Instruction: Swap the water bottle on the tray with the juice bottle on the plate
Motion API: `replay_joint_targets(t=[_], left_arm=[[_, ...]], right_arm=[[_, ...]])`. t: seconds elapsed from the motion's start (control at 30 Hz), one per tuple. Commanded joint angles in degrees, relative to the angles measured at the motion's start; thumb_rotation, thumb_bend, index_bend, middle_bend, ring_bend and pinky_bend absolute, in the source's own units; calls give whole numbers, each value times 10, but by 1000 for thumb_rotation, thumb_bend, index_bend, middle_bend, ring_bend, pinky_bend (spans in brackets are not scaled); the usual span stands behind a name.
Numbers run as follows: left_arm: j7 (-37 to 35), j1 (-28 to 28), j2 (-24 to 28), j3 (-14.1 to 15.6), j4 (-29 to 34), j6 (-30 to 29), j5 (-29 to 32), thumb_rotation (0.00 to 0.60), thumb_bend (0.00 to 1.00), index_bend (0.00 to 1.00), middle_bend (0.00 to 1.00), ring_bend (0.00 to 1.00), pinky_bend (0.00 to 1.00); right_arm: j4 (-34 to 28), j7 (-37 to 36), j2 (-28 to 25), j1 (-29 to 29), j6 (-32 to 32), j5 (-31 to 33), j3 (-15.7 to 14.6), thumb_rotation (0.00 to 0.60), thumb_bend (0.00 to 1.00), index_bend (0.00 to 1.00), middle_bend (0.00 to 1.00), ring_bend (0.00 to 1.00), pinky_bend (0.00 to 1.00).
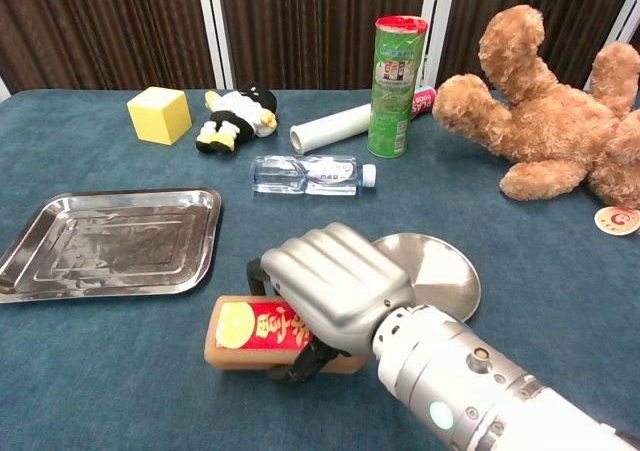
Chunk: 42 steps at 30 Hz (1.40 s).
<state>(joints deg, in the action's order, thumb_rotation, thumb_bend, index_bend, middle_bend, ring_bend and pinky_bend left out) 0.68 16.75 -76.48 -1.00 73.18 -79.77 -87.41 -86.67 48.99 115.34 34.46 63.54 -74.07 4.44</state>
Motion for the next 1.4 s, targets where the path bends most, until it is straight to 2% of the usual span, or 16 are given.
replay_joint_targets(t=[0.03, 0.13, 0.2, 0.37, 0.53, 0.7, 0.83, 1.1, 1.27, 1.4], left_arm=[[-2, 1, 0, -1, -2, 5, 1, 600, 358, 0, 0, 0, 44], [-1, 2, -1, -2, -3, 8, 1, 600, 359, 0, 0, 0, 44], [3, 1, -1, -2, -1, 8, 2, 600, 359, 0, 0, 0, 44], [10, 1, -2, -3, -2, 15, 6, 600, 358, 0, 0, 0, 44], [22, 0, -3, -3, 3, 17, 7, 600, 358, 0, 0, 0, 44], [35, 2, -10, -2, 1, 27, 8, 600, 358, 0, 0, 0, 44], [43, 4, -15, -5, -4, 34, 14, 600, 358, 0, 0, 0, 44], [42, 5, -18, -16, -16, 44, 34, 600, 357, 0, 0, 0, 44], [46, 5, -19, -22, -22, 49, 46, 600, 359, 0, 0, 0, 44], [49, 5, -20, -26, -25, 53, 53, 600, 361, 0, 0, 0, 44]], right_arm=[[13, -25, 1, 12, -17, -2, 6, 600, 347, 288, 438, 376, 365], [-4, -29, -16, 15, -35, 14, 10, 600, 247, 100, 299, 244, 276], [-22, -20, -35, 17, -35, 17, 11, 600, 199, 28, 248, 199, 245], [-49, -9, -78, 21, -35, 37, 29, 600, 157, 0, 212, 162, 214], [-24, -23, -88, 43, -20, 53, 94, 600, 156, 3, 210, 150, 214], [69, -23, -44, 117, -55, 121, 188, 600, 156, 27, 210, 136, 214], [174, -10, 4, 192, -74, 151, 236, 600, 157, 37, 210, 136, 214], [369, -19, 80, 306, -127, 211, 285, 600, 156, 63, 210, 136, 214], [483, -33, 114, 360, -158, 237, 300, 600, 157, 97, 210, 136, 214], [547, -55, 131, 384, -185, 246, 302, 600, 156, 121, 210, 135, 214]])
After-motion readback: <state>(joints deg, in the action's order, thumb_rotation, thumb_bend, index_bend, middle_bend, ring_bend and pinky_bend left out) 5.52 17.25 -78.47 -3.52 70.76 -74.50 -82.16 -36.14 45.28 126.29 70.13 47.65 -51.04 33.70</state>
